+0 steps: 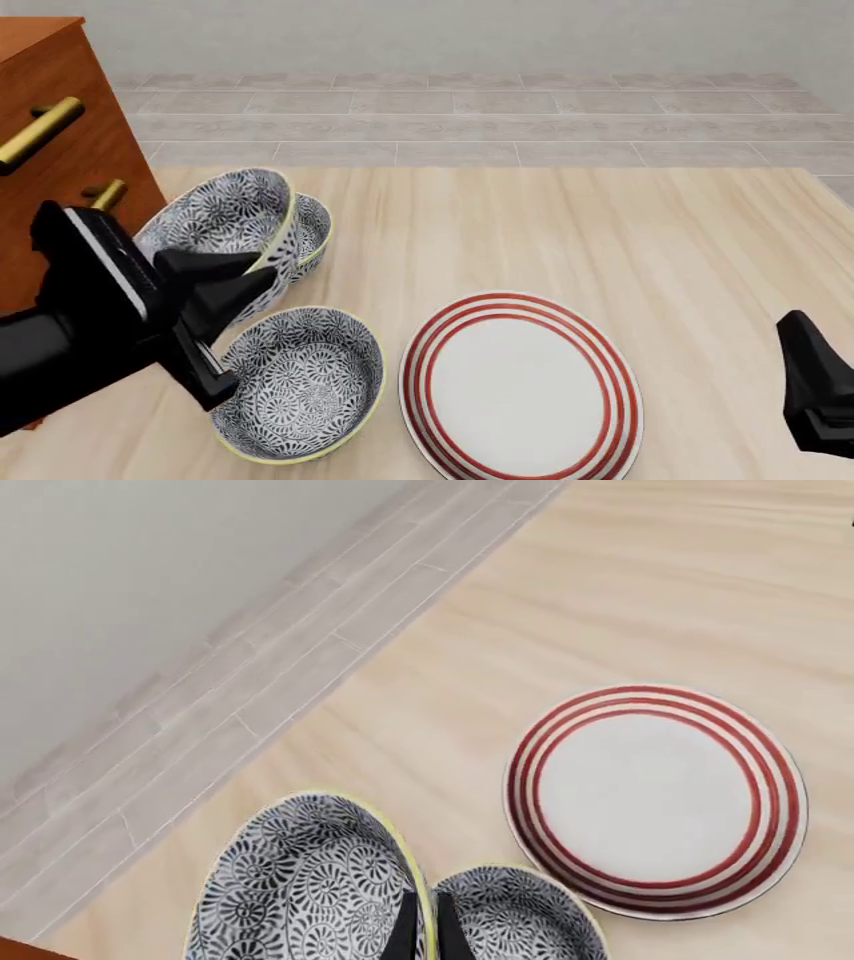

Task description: Put the bowl at the front on the plate.

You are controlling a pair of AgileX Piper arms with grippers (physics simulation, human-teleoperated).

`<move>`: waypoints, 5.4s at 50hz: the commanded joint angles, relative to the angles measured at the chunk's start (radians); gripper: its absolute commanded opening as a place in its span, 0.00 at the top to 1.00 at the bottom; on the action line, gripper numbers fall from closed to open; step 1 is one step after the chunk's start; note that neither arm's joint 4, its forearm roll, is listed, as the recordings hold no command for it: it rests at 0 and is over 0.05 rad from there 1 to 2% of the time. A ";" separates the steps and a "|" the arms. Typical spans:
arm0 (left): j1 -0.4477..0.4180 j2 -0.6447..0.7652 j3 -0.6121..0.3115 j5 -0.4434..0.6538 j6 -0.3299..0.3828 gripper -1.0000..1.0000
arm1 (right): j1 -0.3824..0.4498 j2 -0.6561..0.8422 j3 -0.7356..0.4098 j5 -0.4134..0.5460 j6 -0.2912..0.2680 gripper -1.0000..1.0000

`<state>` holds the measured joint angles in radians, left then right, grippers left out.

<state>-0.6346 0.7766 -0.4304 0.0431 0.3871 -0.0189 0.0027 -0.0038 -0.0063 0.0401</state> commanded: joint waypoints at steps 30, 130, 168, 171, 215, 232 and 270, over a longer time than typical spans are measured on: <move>-0.236 0.343 -0.119 -0.229 0.221 1.00 | -0.005 0.000 0.000 0.001 0.011 0.00; -0.518 0.864 -0.438 -0.219 0.163 1.00 | -0.002 -0.001 0.001 -0.001 -0.007 0.00; -0.553 0.876 -0.462 -0.133 0.130 1.00 | -0.001 0.001 0.001 -0.002 -0.002 0.00; -0.557 0.875 -0.464 -0.127 0.126 1.00 | 0.000 0.001 0.002 -0.002 -0.003 0.00; -0.553 0.946 -0.481 -0.104 0.065 1.00 | 0.005 0.002 0.001 -0.001 -0.003 0.00; -0.560 0.965 -0.480 -0.108 0.051 1.00 | 0.004 0.003 0.001 -0.003 -0.003 0.00; -0.570 0.949 -0.469 -0.094 0.041 1.00 | 0.004 0.003 0.001 -0.003 -0.006 0.00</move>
<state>-1.1954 1.7269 -0.8988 -0.0517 0.4217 -0.0150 0.0056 -0.0023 -0.0090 0.0342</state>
